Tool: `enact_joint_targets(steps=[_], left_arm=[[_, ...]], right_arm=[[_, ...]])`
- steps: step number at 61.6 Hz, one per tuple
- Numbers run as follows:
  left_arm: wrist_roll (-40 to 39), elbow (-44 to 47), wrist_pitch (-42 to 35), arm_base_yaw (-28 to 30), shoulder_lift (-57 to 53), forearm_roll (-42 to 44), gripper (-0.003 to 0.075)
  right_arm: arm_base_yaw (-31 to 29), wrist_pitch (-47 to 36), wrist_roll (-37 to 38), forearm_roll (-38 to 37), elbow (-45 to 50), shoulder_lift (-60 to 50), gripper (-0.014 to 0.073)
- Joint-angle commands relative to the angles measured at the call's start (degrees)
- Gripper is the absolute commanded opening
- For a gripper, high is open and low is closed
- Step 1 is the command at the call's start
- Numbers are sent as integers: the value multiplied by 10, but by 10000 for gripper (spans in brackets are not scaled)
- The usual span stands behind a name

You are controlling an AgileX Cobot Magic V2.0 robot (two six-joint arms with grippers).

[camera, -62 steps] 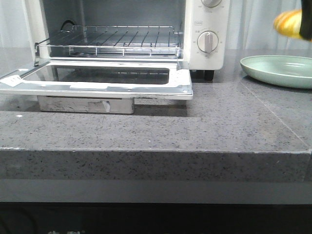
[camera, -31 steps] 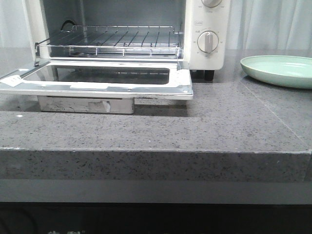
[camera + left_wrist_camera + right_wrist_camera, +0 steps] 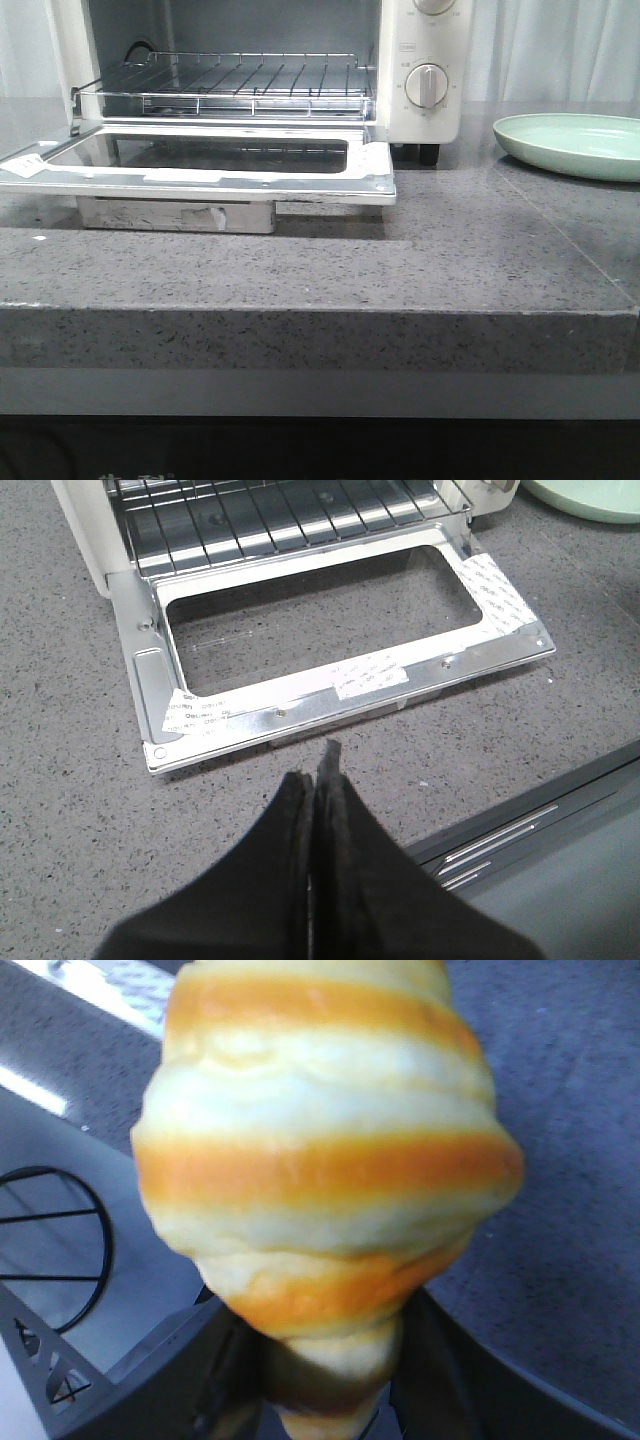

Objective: Put bread in oven
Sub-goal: 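Lift the croissant with the right gripper and carry it toward the oven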

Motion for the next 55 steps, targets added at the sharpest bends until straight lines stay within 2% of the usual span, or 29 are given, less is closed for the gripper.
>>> enact_joint_targets(steps=[1,10,22,43,55], left_arm=[[-4,-16,-43,-2,-1,3,-18],[-4,-16,-43,-2,-1,3,-18],[-4,-16,-43,-2,-1,3,-18],[-4,-16,-43,-2,-1,3,-18],[-4,-16,-43,-2,-1,3,-18]], right_arm=[[50,-38,30,-16,-29,12,223],[130,-40,84,-81,-79,81,223],[184,-28,140,-161,-182,183,223],[187,13,193,-275,-420,372,223],[171,36,194,-291,-531,459,223]])
